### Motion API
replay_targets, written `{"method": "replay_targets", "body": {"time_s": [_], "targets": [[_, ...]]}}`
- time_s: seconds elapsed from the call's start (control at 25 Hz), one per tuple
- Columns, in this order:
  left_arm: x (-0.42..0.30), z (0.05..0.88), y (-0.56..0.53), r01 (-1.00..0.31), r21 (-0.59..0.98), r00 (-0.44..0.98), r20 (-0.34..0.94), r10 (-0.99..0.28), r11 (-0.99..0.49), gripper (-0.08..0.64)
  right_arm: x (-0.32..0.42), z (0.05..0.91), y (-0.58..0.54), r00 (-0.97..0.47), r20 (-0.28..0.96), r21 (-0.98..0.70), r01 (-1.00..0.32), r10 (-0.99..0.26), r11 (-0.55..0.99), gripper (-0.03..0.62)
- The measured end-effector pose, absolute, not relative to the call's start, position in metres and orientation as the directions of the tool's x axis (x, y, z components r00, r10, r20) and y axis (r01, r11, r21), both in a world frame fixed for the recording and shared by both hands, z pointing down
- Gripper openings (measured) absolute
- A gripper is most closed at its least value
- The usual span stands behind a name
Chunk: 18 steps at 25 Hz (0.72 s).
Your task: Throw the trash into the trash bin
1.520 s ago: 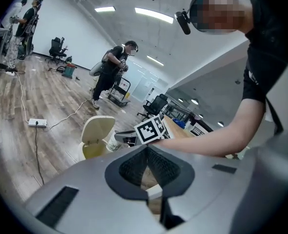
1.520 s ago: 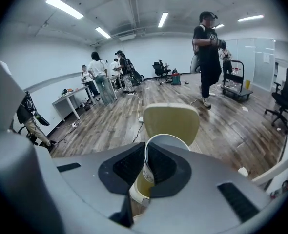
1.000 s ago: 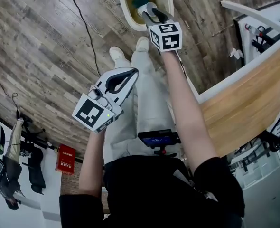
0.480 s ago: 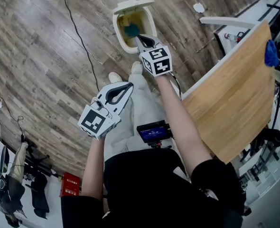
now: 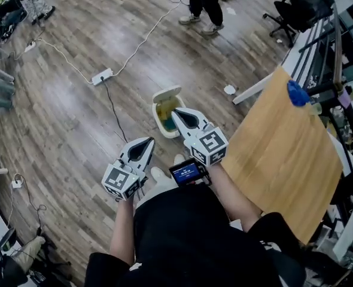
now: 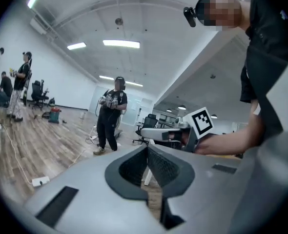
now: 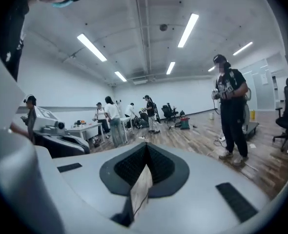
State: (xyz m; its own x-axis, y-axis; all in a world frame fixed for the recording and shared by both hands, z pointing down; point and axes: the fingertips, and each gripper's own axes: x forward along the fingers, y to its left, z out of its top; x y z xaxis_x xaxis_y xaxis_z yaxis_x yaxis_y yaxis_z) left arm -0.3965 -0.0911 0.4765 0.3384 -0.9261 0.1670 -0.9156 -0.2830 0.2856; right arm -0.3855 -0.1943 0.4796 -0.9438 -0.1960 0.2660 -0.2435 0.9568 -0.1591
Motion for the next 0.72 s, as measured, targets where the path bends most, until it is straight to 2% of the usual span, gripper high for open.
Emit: {"method": "replay_targets", "body": {"time_s": [0.16,0.32,0.44,0.72], "targets": [[-0.400,0.415,-0.083,-0.944,0.139,0.314,0.091,-0.945,-0.300,0.006,-0.387,0.389,-0.163,-0.987,0.071,-0.105,-0.150,-0.143,0.983,-0.003],[-0.406,0.370,-0.074,-0.965,0.081,0.253,0.013,-0.967,-0.251,0.007,-0.387,0.346,-0.135,-0.997,-0.012,-0.068,-0.073,-0.075,0.995,-0.002],[-0.412,0.358,-0.073,-0.978,0.041,0.205,0.011,-0.979,-0.205,0.006,-0.386,0.328,-0.122,-1.000,-0.022,-0.048,-0.014,-0.015,0.999,-0.002],[-0.415,0.352,-0.072,-0.978,0.100,0.183,-0.024,-0.983,-0.185,0.006,-0.388,0.322,-0.112,-1.000,-0.002,-0.037,0.030,0.030,0.999,-0.003]]}}
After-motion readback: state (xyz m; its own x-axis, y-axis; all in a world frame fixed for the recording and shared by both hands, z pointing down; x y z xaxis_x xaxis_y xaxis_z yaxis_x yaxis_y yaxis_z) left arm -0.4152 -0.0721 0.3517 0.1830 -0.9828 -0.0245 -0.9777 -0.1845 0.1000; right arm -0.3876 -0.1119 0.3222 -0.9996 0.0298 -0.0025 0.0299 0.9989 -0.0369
